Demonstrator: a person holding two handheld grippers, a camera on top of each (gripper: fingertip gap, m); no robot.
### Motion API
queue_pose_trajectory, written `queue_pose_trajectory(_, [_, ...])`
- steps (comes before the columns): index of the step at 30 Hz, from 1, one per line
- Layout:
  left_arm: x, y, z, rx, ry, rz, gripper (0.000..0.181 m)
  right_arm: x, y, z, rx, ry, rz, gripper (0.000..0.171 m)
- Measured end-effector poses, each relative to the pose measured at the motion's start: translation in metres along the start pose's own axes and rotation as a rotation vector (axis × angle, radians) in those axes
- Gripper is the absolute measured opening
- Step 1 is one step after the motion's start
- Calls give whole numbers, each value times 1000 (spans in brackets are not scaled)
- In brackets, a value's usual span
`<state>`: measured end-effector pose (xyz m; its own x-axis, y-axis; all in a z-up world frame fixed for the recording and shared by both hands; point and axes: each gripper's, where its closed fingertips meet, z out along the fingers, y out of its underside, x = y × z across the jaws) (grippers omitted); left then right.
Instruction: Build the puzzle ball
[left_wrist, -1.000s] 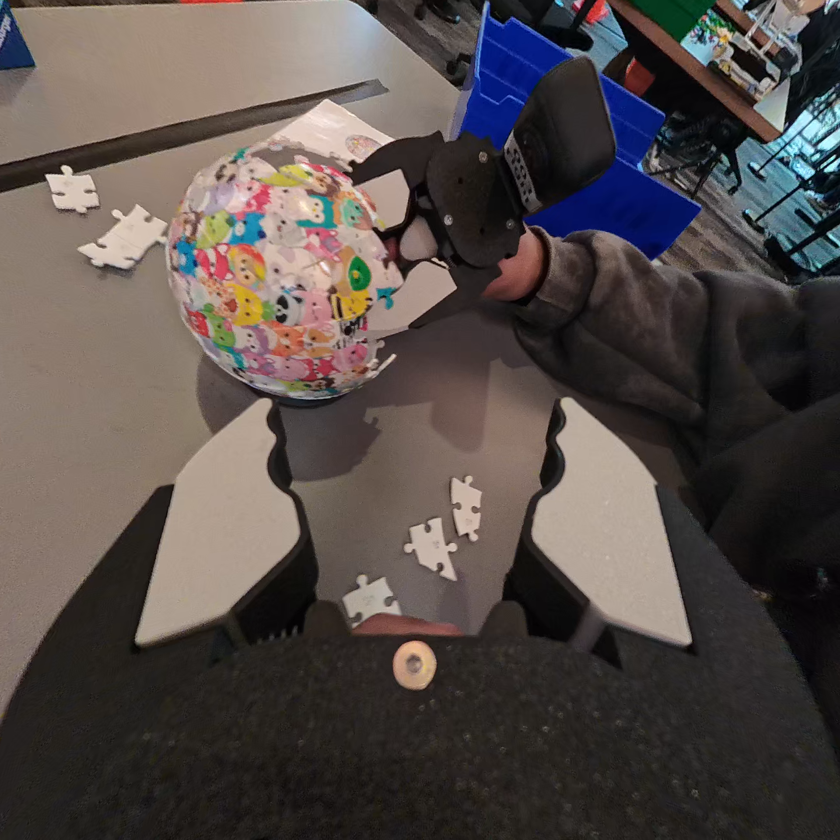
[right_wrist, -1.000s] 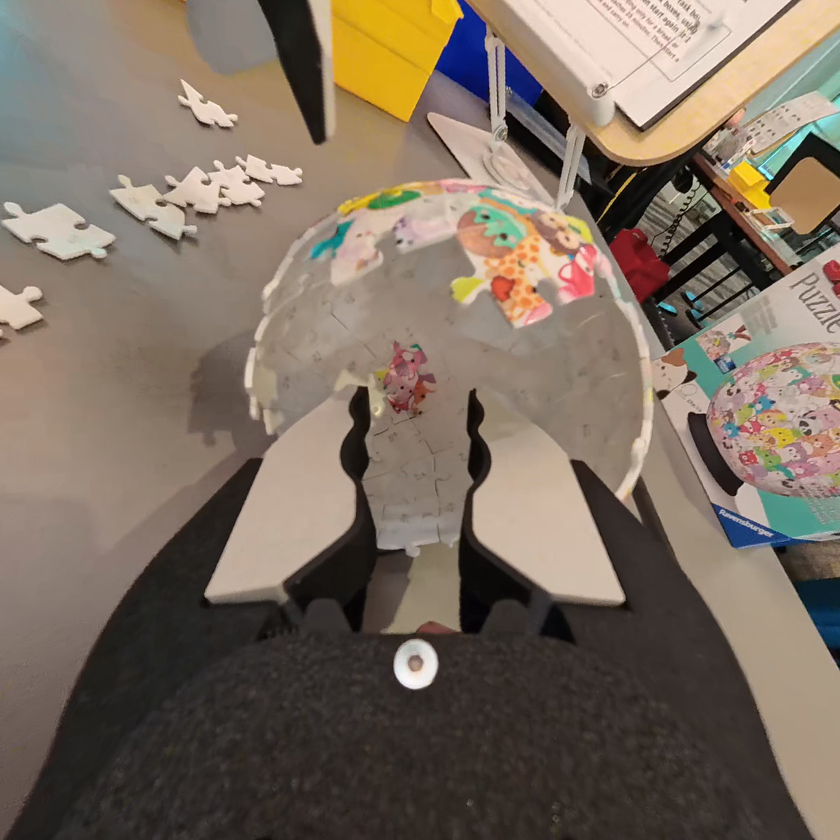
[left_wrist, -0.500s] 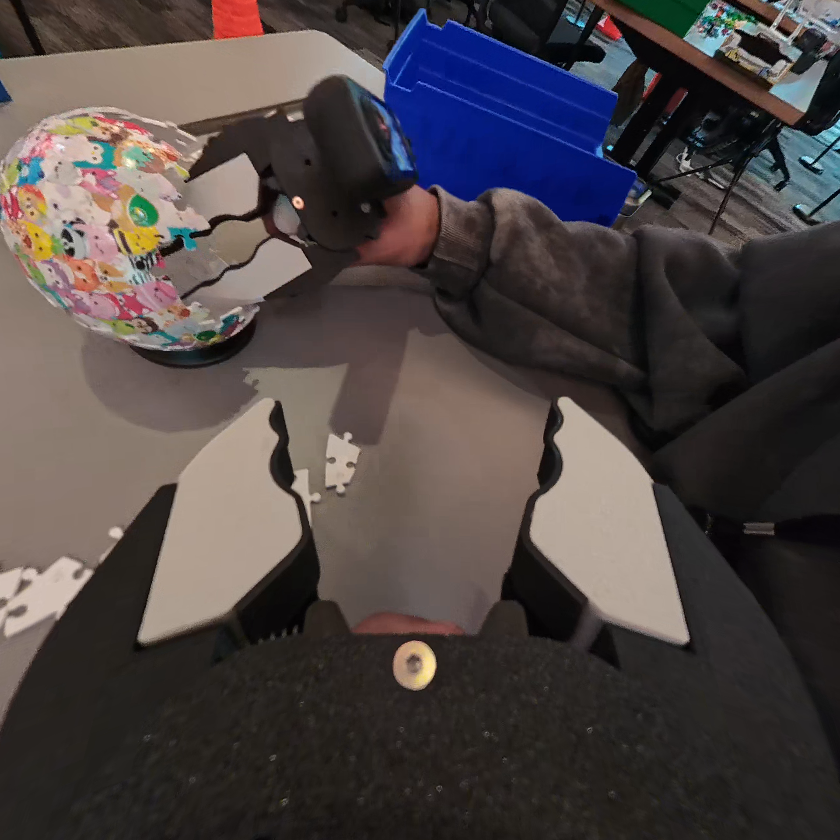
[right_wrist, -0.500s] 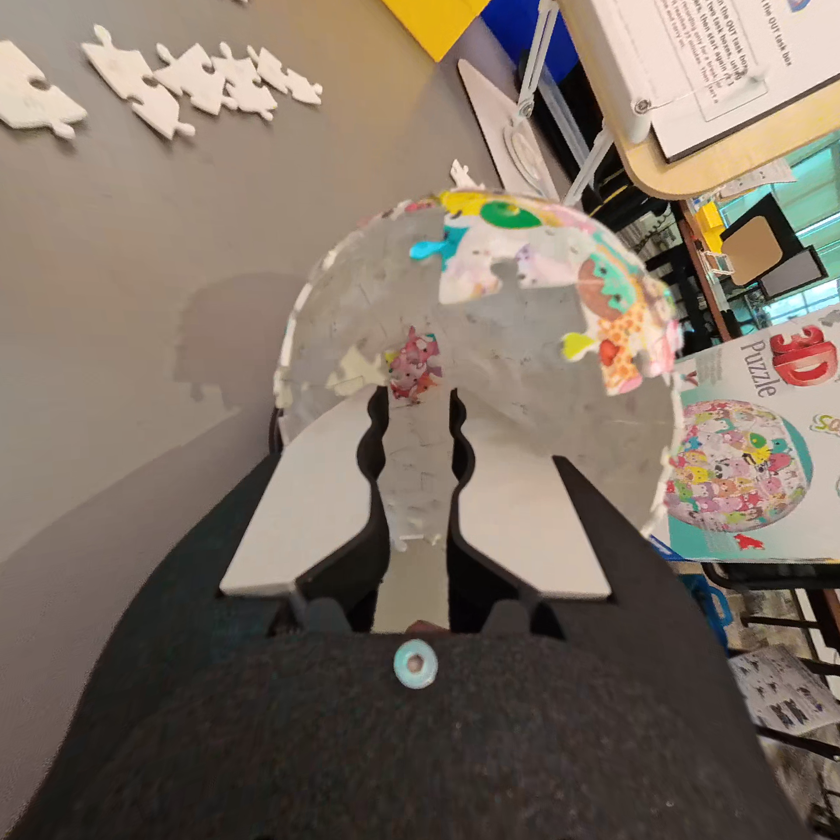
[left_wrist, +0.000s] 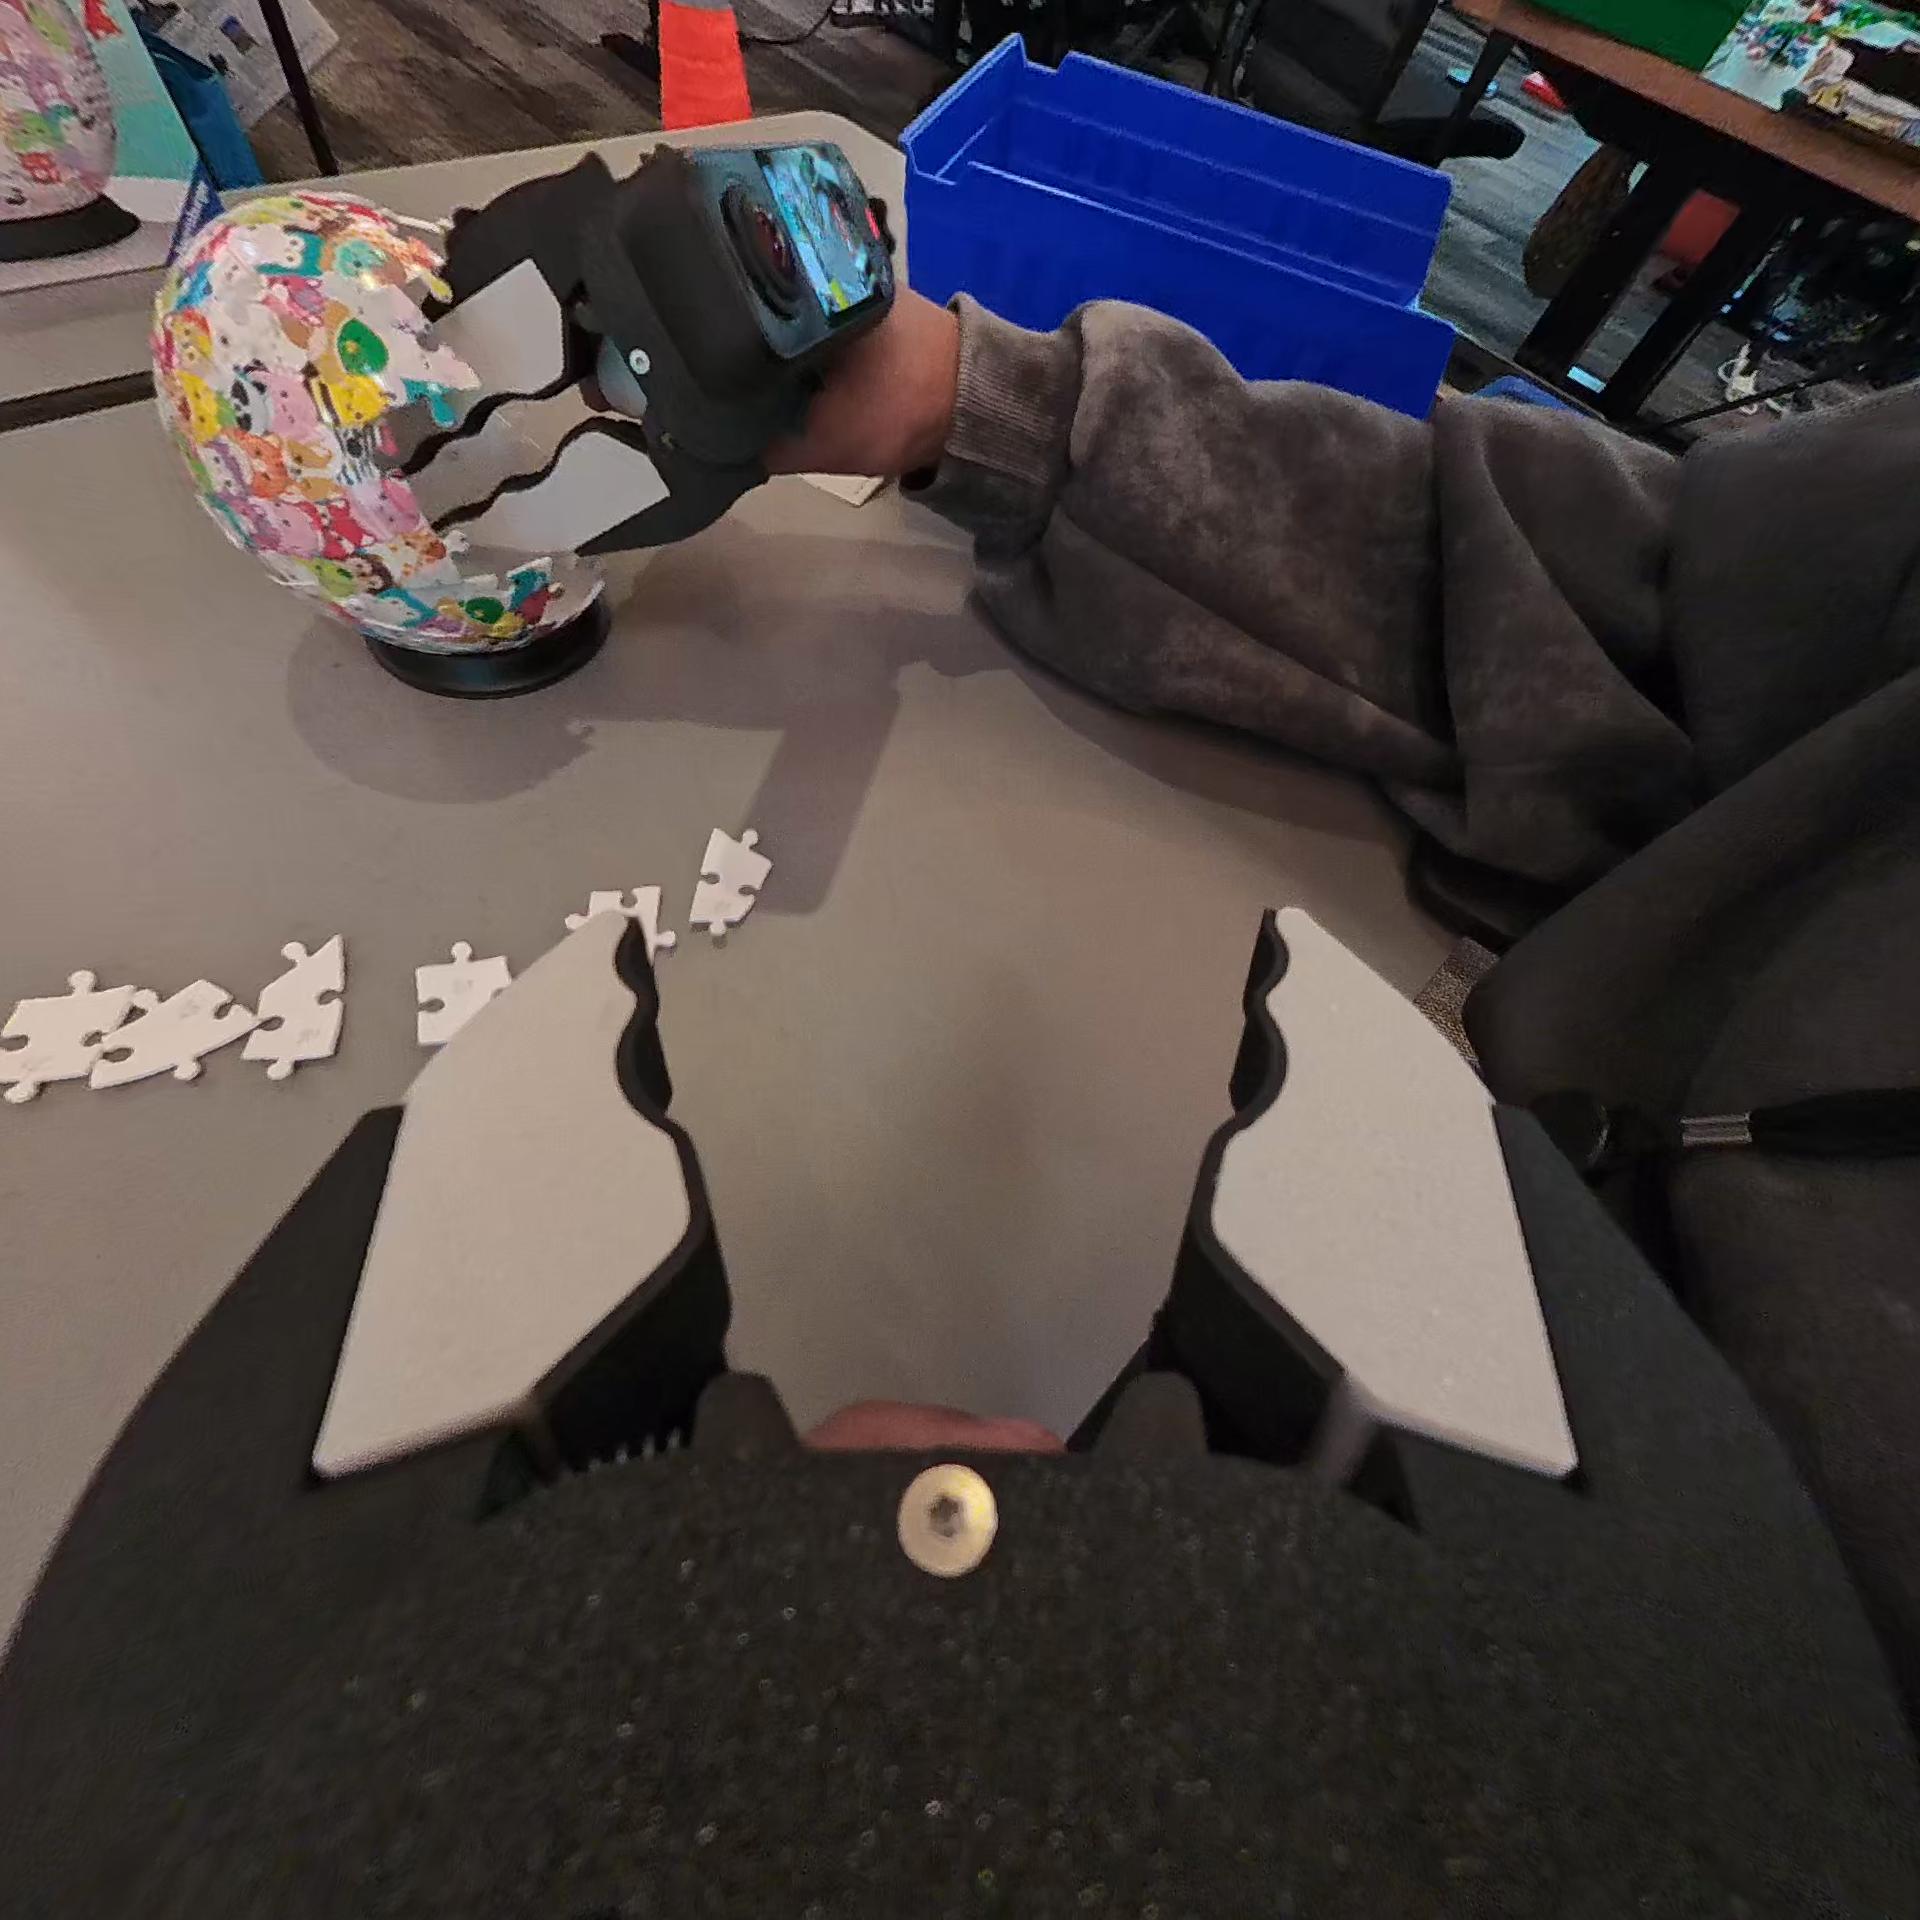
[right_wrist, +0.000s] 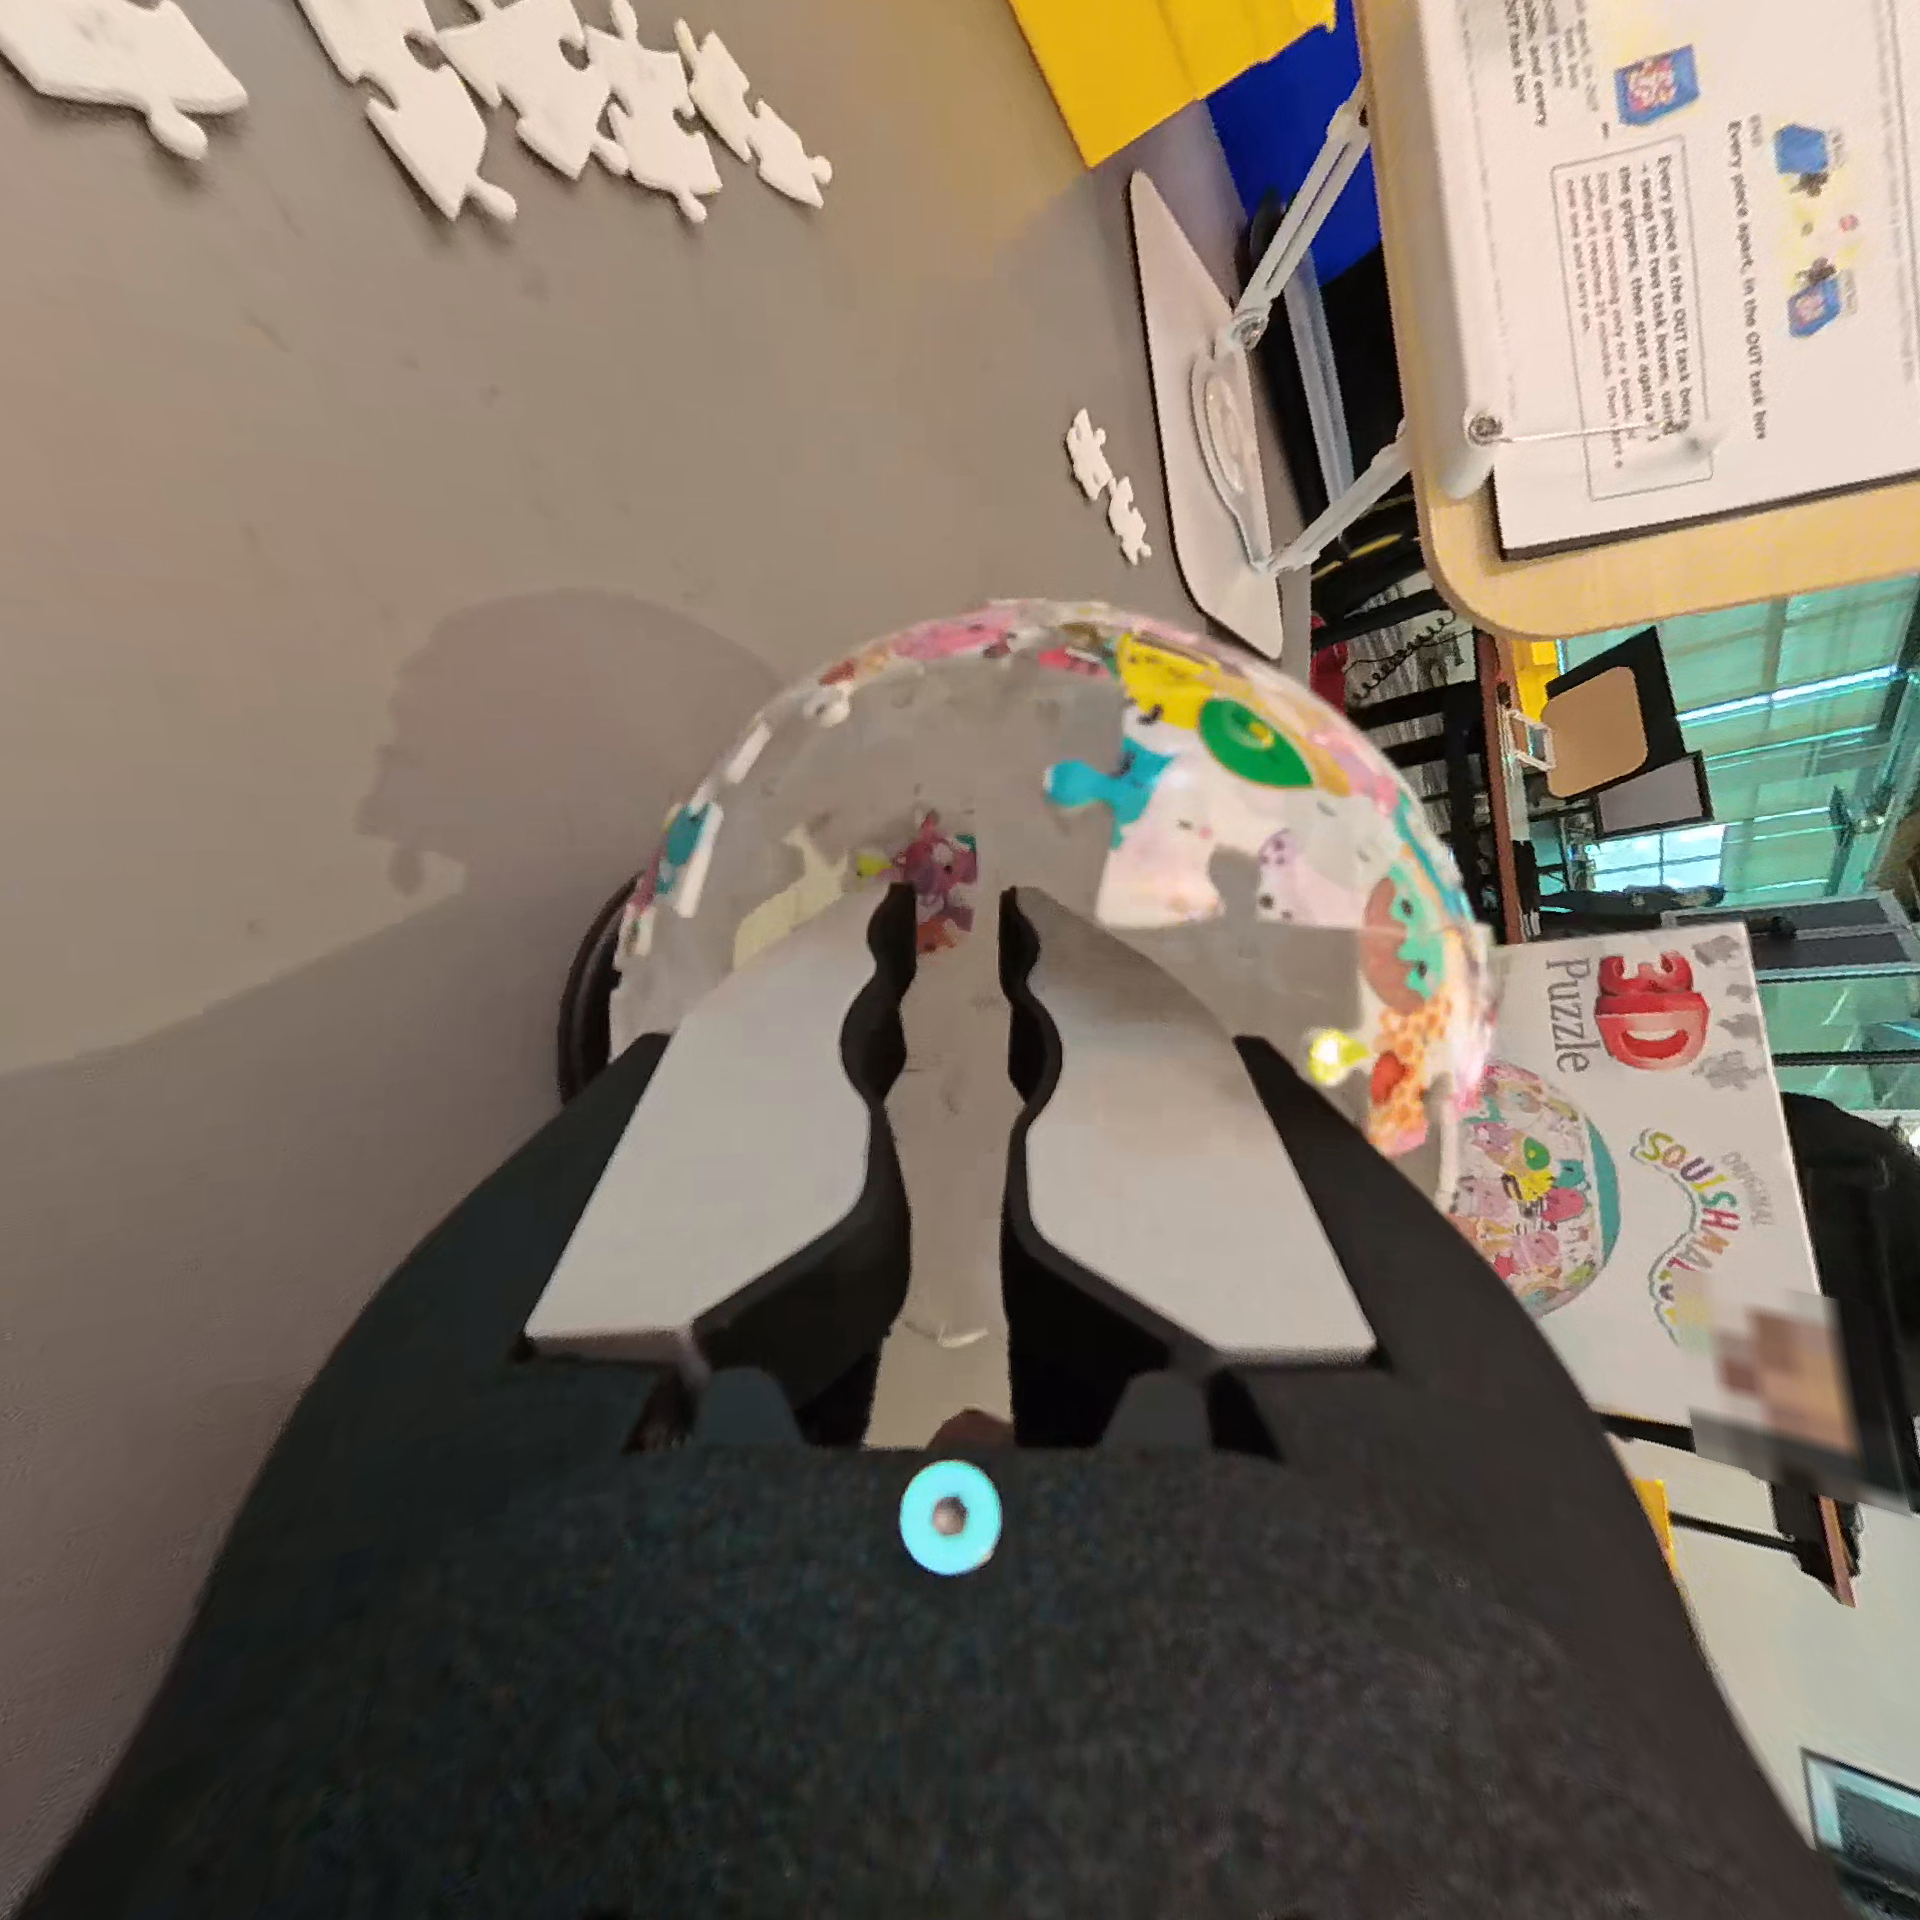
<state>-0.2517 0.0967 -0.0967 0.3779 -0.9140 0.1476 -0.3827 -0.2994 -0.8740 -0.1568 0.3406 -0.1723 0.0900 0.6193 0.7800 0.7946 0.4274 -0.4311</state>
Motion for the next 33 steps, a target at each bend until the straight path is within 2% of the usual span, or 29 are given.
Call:
queue_pose_trajectory(13, [-2, 5, -5, 7, -13, 7, 107, -10, 8, 16, -42, -70, 71, 16])
queue_pose_trajectory(17, [-5, 9, -4, 12, -12, -3, 107, -14, 9, 23, -60, -104, 86, 23])
queue_pose_trajectory(33, [-2, 15, -4, -4, -9, 15, 107, -10, 16, 29, -105, -93, 94, 25])
